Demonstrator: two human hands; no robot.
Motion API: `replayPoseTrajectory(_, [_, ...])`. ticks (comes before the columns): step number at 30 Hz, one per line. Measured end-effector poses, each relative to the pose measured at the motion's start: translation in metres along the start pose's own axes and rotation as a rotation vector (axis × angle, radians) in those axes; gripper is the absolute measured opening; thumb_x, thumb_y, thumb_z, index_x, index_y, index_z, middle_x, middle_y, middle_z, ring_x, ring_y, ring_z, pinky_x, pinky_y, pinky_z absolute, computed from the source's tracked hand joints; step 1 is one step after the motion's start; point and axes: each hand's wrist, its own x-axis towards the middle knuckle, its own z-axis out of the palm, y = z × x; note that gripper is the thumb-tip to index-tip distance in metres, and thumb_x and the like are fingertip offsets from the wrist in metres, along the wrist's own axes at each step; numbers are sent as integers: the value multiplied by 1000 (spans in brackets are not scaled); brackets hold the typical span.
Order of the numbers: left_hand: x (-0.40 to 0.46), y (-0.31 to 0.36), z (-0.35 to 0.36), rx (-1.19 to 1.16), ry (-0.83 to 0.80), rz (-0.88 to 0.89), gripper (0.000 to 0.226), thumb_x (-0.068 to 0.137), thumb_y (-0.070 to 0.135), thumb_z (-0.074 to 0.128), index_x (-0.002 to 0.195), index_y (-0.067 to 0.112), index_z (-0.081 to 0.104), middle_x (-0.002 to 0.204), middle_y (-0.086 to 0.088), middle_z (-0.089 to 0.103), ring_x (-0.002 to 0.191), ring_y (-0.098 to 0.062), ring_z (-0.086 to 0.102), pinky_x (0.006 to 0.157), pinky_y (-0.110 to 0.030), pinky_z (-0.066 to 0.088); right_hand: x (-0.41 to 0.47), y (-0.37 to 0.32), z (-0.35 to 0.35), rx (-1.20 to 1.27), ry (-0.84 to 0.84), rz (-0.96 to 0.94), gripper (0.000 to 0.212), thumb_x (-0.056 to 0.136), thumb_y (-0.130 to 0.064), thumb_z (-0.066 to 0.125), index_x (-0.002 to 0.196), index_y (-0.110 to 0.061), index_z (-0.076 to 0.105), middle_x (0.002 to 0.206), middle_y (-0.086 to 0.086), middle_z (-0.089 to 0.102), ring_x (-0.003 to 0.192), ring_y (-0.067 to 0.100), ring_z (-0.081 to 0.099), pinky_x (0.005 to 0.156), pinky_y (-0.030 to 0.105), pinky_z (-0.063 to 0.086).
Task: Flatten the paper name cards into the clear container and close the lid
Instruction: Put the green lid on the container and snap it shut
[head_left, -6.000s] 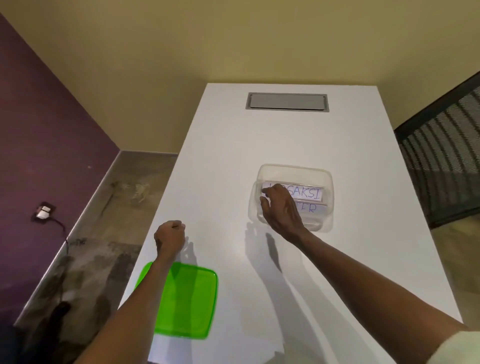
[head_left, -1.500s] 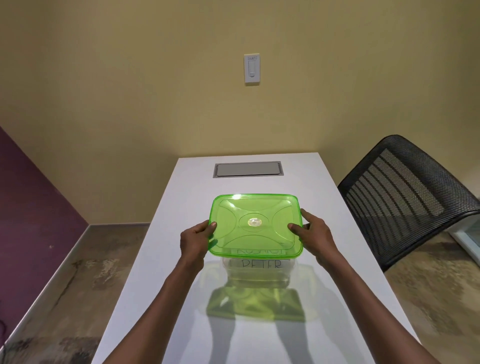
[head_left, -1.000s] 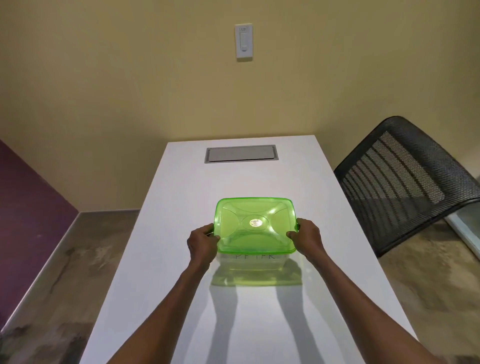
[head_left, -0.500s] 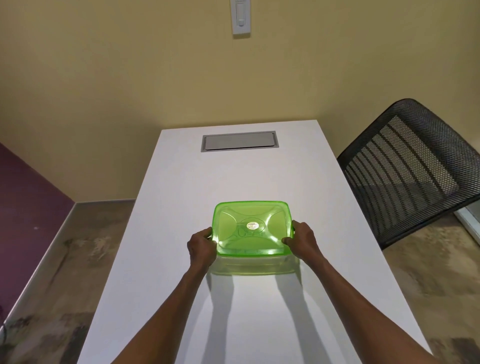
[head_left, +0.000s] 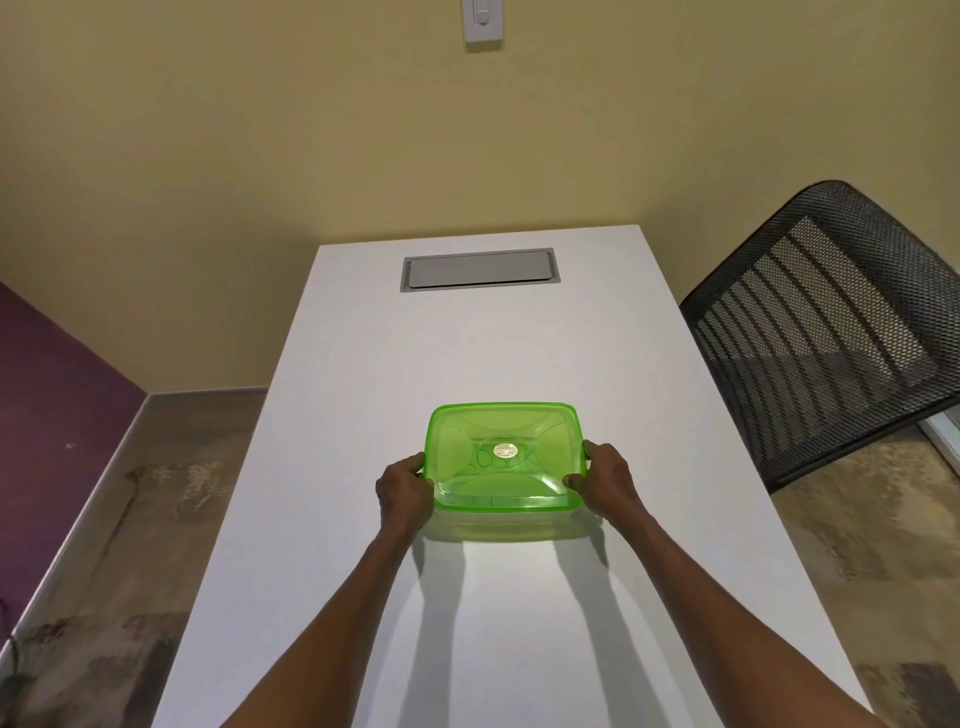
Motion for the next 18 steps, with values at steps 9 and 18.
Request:
replayPoseTrajectory(9, [0, -4, 3, -27, 2, -19, 33, 74, -6, 54, 92, 13, 74, 73, -2, 64, 73, -26, 51, 70, -31, 43, 0, 8, 5, 107, -37, 40, 65, 81, -20, 73, 139, -6, 45, 118, 20, 53, 106, 31, 55, 83, 28, 44])
replayPoseTrajectory(18, [-5, -15, 17, -79, 28, -222, 19, 87, 12, 59, 74, 5, 70, 75, -16, 68, 76, -34, 62, 68, -33, 43, -7, 22, 6, 258, -168, 57, 97, 74, -14, 79, 150, -29, 22, 92, 5, 55, 80, 22, 53, 65, 26, 42])
